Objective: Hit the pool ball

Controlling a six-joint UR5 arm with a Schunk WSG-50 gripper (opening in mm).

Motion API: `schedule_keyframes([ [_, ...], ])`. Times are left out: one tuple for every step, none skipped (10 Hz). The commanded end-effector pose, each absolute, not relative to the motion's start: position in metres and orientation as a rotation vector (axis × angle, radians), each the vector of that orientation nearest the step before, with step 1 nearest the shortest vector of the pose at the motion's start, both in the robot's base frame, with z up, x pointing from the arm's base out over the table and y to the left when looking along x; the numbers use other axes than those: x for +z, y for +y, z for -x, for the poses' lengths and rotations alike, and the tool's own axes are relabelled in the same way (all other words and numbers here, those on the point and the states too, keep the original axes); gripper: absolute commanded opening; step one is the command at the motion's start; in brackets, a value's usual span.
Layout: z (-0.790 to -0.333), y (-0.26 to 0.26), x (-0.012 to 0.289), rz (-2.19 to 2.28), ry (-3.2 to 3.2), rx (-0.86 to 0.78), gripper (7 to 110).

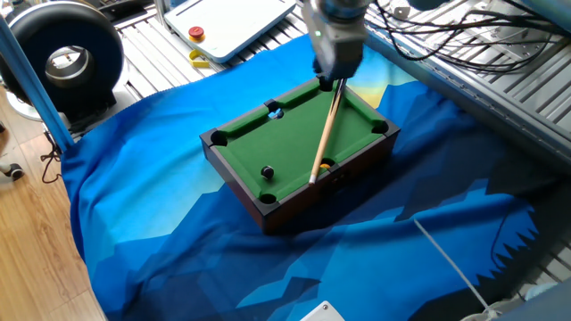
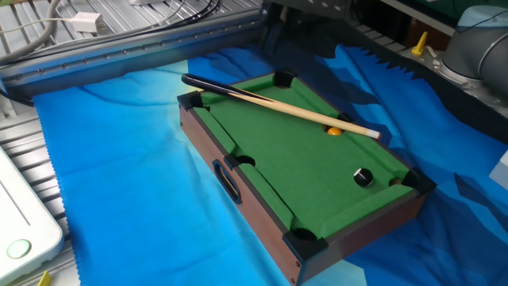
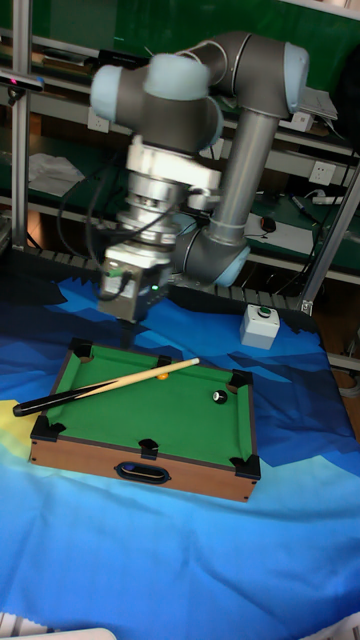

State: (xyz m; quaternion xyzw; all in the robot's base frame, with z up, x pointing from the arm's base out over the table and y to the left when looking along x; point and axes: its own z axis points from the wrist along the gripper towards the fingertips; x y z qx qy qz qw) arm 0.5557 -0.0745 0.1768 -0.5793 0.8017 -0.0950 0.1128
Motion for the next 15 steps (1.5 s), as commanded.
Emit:
schedule_keyframes([
  [-0.55,-0.111,0.173,1.861,2.18,-0.312,7],
  [-0.548,-0.119,0.173,1.888,2.16,-0.307,7],
  [-0.549,-0.124,0.174,1.909,2.137,-0.302,7],
  [-0.551,-0.126,0.175,1.924,2.118,-0.29,7],
  [-0.555,-0.129,0.176,1.93,2.103,-0.268,7],
  [-0.558,-0.133,0.173,1.925,2.103,-0.243,7],
  [-0.561,-0.134,0.168,1.89,2.114,-0.198,7],
  [-0.559,-0.134,0.163,1.836,2.168,-0.14,7],
  [-0.549,-0.142,0.161,1.785,2.29,-0.118,7],
  [-0.547,-0.146,0.16,1.766,2.354,-0.122,7],
  [-0.544,-0.142,0.161,1.759,2.391,-0.094,7],
  [-0.54,-0.141,0.162,1.761,2.409,-0.074,7],
  [-0.531,-0.143,0.164,1.812,2.412,-0.053,7],
  [-0.519,-0.15,0.168,1.892,2.416,-0.051,7],
  [-0.514,-0.155,0.176,1.914,2.427,-0.064,7],
])
